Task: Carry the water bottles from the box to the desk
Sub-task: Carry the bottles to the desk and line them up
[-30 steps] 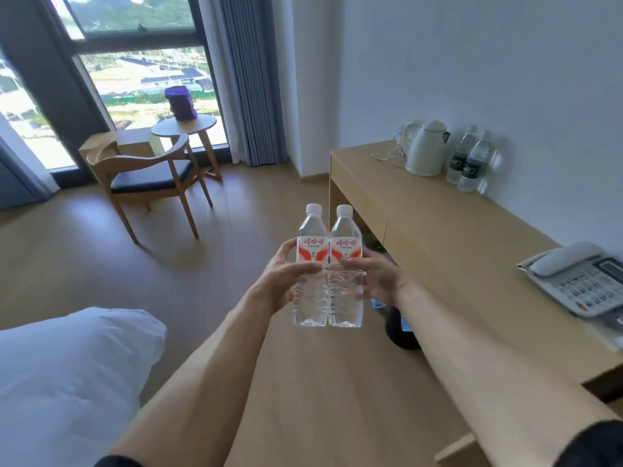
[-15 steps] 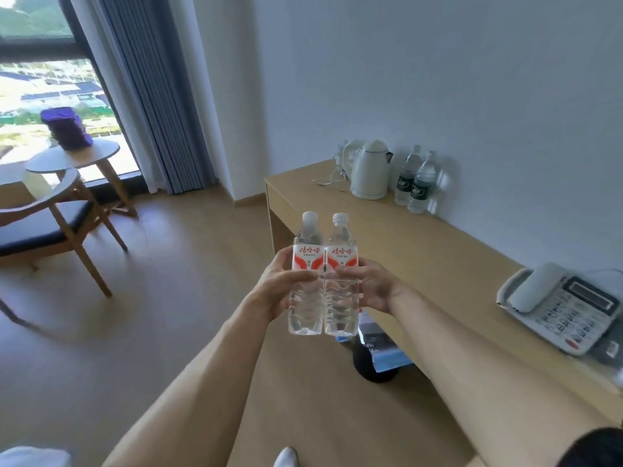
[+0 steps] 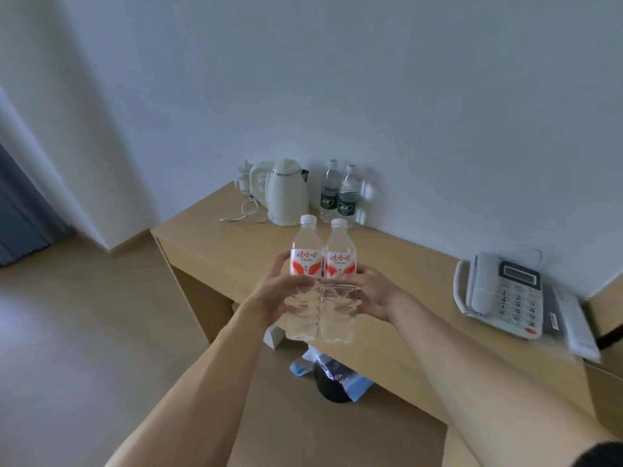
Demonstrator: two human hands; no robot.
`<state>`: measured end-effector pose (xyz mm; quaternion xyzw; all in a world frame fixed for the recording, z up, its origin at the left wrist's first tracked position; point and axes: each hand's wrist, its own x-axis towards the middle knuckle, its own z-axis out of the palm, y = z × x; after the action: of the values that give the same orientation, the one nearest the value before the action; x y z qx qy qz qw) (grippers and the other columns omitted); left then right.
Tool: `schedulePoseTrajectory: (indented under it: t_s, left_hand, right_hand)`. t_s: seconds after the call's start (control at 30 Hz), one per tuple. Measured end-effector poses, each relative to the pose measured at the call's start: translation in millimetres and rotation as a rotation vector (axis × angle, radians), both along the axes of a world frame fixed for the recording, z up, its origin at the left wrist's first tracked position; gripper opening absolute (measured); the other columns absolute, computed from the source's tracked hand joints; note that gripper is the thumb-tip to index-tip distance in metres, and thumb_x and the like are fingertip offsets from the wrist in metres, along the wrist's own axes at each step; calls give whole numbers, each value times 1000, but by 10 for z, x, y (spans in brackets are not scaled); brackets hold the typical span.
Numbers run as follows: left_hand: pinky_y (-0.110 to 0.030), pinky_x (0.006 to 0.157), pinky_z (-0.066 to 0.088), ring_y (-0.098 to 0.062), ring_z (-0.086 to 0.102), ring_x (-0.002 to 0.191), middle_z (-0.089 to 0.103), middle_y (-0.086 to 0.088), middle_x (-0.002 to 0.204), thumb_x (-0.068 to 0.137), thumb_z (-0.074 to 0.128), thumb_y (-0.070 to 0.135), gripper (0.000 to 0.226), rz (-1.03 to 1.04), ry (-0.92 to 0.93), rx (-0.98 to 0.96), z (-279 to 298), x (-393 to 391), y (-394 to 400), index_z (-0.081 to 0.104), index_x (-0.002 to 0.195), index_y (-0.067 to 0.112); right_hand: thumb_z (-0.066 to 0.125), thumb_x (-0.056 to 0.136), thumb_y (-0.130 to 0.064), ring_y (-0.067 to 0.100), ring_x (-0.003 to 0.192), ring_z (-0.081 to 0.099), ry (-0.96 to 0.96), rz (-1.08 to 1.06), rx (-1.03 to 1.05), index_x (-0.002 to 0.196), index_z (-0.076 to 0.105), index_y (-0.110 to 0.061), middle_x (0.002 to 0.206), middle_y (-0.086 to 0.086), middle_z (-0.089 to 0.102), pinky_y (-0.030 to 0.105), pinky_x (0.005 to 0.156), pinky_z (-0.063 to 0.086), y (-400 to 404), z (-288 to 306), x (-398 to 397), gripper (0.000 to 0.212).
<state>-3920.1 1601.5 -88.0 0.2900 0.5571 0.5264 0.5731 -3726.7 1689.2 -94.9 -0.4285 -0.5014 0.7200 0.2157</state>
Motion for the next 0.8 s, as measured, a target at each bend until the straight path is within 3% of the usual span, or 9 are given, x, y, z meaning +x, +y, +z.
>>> schedulePoseTrajectory:
  t_s: [0.1,0.27,0.37,0.5,0.57,0.7,0.8]
  left_hand:
    - [-61,92,50,-36,62,104,67,-21,119,65,80,4,77,-90,-16,1,-39,55,341,55,131,35]
    - [-49,78,56,-35,64,100,67,-22,118,58,82,6,85,-196,-42,28,-105,156,919,53,134,32]
    - [-44,73,54,-33,62,91,68,-21,106,58,80,0,90,-219,-33,55,-89,173,1264,50,139,27]
    - [-68,94,46,-48,63,104,63,-32,118,61,79,-10,95,-264,-6,58,-40,141,1692,44,144,20]
    - [-71,101,39,-52,59,118,61,-30,127,61,79,-10,93,-292,18,49,-46,132,1907,45,143,16]
    - [-44,92,52,-38,63,113,67,-18,120,68,77,-19,75,-319,55,72,-136,149,2265,52,134,6]
    - [-33,85,53,-29,65,108,68,-13,117,71,75,-21,69,-327,113,83,-222,162,2444,52,130,7]
  right_hand:
    - [78,83,-16,32,97,70,12,-81,-11,116,67,-18,104,10,75,47,74,58,216,-50,110,35]
    - [78,84,-14,34,102,69,24,-175,-9,122,64,-17,115,14,72,55,80,59,626,-156,290,41]
    - [78,83,-11,36,103,67,37,-208,1,126,61,-18,116,16,70,64,87,55,908,-197,324,47]
    - [83,75,-8,37,107,68,49,-244,58,127,60,-24,118,11,70,60,89,55,1250,-200,308,59]
    - [85,72,-4,35,109,69,84,-278,65,127,59,-24,118,9,71,53,87,54,1426,-242,307,64]
    - [82,72,6,23,112,68,72,-331,134,124,60,-28,117,6,71,40,102,50,1709,-319,354,66]
    - [82,72,6,14,109,68,-12,-343,195,122,59,-29,111,-3,74,34,99,50,1801,-366,374,65]
